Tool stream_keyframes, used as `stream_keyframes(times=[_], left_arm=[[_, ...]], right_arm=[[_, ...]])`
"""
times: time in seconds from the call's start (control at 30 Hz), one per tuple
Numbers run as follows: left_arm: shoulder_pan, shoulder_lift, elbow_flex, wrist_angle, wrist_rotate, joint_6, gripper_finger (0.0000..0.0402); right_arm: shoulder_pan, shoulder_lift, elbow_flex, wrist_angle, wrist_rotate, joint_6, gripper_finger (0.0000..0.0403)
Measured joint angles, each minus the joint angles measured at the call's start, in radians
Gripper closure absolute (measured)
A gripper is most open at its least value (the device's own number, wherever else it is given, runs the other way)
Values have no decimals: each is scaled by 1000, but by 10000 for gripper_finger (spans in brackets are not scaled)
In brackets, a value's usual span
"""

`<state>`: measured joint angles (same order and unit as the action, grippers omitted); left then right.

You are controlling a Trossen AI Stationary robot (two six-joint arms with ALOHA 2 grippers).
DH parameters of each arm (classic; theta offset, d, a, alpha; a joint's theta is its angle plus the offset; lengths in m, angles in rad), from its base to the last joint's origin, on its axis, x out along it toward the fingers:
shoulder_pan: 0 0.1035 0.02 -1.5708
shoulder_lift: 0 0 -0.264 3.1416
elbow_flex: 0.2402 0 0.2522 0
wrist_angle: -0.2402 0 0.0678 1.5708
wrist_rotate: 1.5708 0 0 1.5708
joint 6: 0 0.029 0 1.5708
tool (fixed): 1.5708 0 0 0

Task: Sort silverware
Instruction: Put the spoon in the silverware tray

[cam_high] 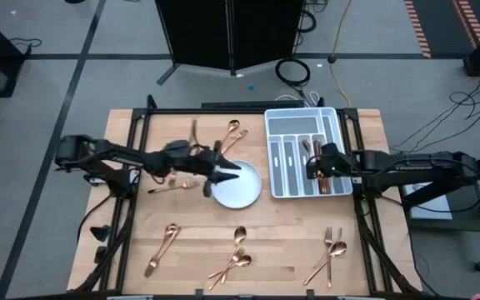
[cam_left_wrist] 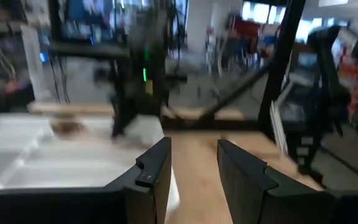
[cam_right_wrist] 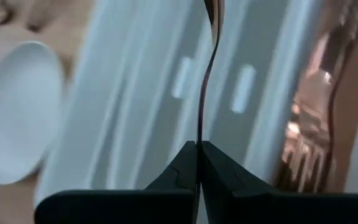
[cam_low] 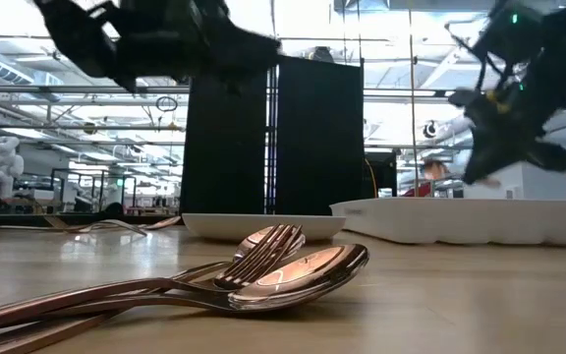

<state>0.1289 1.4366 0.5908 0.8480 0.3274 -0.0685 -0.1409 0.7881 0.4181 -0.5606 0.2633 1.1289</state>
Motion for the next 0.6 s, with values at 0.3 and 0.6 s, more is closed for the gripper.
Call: stream_keyframes(times=[0.3, 0.6], left_arm=[[-14, -147, -42, 21, -5, 22, 279], [-23, -130, -42, 23, -31, 31, 279]], right_arm=[[-31, 2, -133, 168, -33, 58, 403], [-48, 75, -144, 200, -36, 73, 403]])
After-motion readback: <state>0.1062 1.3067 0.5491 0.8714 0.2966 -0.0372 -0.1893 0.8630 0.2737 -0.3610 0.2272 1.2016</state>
